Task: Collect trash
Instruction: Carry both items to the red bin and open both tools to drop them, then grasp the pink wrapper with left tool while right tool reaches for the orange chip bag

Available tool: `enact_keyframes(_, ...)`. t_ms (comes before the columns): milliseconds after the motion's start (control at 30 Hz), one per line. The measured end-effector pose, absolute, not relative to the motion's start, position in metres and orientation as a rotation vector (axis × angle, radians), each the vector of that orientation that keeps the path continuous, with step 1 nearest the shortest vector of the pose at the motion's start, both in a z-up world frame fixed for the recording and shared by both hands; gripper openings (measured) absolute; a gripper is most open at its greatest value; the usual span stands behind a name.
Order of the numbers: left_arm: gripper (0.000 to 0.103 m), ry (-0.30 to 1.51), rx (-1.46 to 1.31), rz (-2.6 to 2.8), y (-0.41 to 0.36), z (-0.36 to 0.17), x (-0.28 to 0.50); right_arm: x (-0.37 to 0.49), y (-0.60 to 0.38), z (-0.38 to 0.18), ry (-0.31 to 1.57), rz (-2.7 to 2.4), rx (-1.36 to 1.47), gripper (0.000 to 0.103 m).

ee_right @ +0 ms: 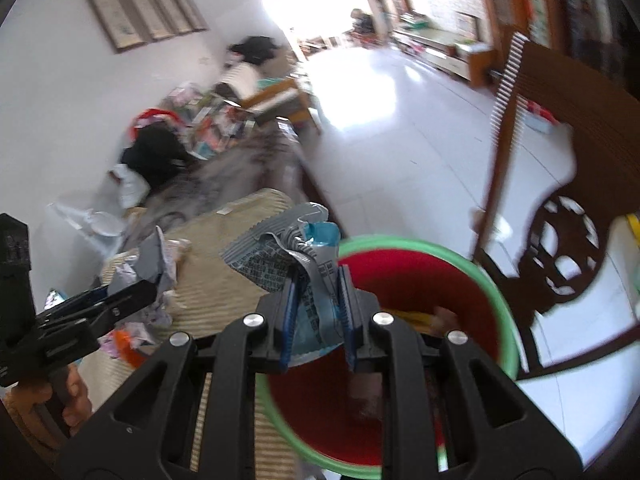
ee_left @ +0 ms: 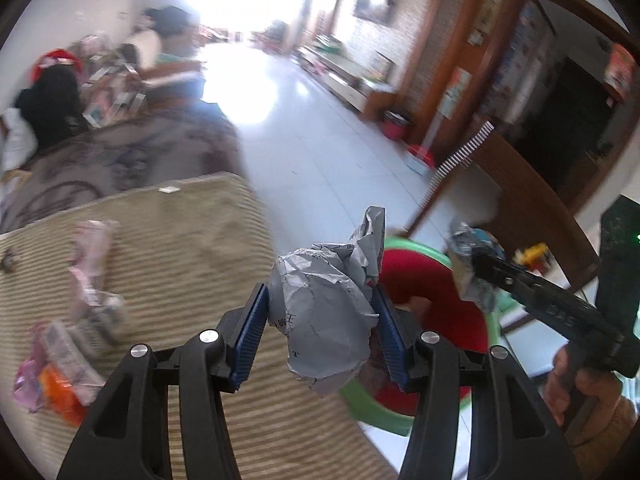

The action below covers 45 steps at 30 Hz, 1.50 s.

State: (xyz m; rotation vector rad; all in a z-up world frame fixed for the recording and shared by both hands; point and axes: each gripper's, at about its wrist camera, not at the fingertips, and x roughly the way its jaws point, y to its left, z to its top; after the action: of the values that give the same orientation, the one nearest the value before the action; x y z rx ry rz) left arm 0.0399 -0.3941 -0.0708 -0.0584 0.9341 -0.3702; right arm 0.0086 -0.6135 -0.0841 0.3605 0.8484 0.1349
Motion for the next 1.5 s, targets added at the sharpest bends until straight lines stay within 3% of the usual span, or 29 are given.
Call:
enact_keyframes(167,0.051,0.994,-0.030,-0.494,-0.434,-0.088,0.042,-0.006,-0.642,-0.095,0.869,0.056,0.390,0.020)
enact_keyframes(233,0.056,1.014,-0.021,-0.543,-0.446,-0.093,0.042,-0.008,-0.648,-0.097,0.877,0.032,0.392,0.022)
enact_keyframes(300,0.070,1.034,0.008,-0.556,-0.456,-0.098,0.042,-0.010,-0.652,-0.101,0.900,-0.006,0.393,0.046)
enact_keyframes(333,0.077,1.028,0.011,-0.549,-0.457,-0.099,0.040,-0.013,-0.655,-0.101,0.888,-0.033,0.402,0.063)
enact_keyframes(733,0.077,0.976,-0.083,-0.311,-0.362,-0.090,0.035,0.012,-0.601,-0.092,0.890,0.086,0.346,0.063)
enact_keyframes(1233,0.077,0.954,-0.231,0.188,-0.131,-0.109,-0.008,0.043,-0.436,-0.096,0.976,0.357,0.188,0.063)
enact_keyframes(1500,0.077,1.044,-0.219,0.226,-0.040,-0.141,-0.008,0.038,-0.341,-0.101,1.017,0.429,0.139,0.063)
